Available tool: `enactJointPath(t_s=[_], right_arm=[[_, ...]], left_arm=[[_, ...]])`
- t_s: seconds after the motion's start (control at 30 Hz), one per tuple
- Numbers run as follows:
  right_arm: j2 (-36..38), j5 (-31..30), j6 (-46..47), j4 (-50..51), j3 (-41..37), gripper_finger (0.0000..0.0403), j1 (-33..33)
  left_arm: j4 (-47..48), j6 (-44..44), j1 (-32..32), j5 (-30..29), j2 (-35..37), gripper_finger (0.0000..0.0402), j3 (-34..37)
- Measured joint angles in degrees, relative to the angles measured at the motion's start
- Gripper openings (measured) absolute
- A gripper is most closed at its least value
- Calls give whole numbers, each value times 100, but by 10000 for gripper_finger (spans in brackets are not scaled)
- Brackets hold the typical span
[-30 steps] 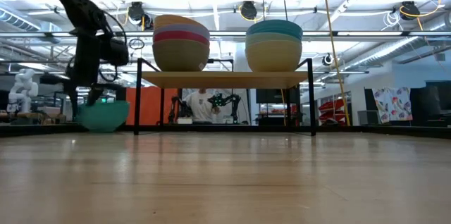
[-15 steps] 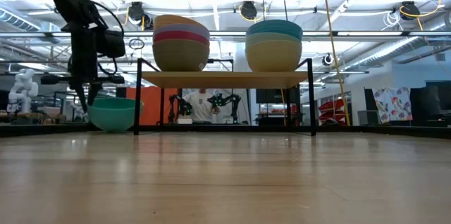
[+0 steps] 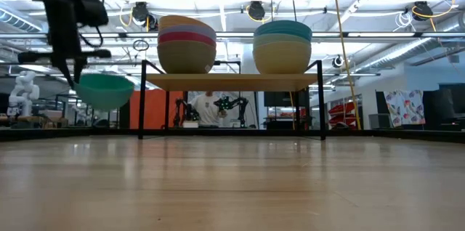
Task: Place and stack bowls onto a shelf
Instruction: Stack the light blue bowl on top of the blue bowl on the shelf
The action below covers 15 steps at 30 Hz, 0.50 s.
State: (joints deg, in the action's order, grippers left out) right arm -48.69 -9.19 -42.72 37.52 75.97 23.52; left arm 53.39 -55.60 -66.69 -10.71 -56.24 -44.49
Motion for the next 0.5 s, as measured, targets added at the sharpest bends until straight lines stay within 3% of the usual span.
enactJointPath(t_s=[0.5], right_arm=[[0,0,50,2,-1,102,-1]], left_arm=[[-30,775,115,52,2335,10,-241]])
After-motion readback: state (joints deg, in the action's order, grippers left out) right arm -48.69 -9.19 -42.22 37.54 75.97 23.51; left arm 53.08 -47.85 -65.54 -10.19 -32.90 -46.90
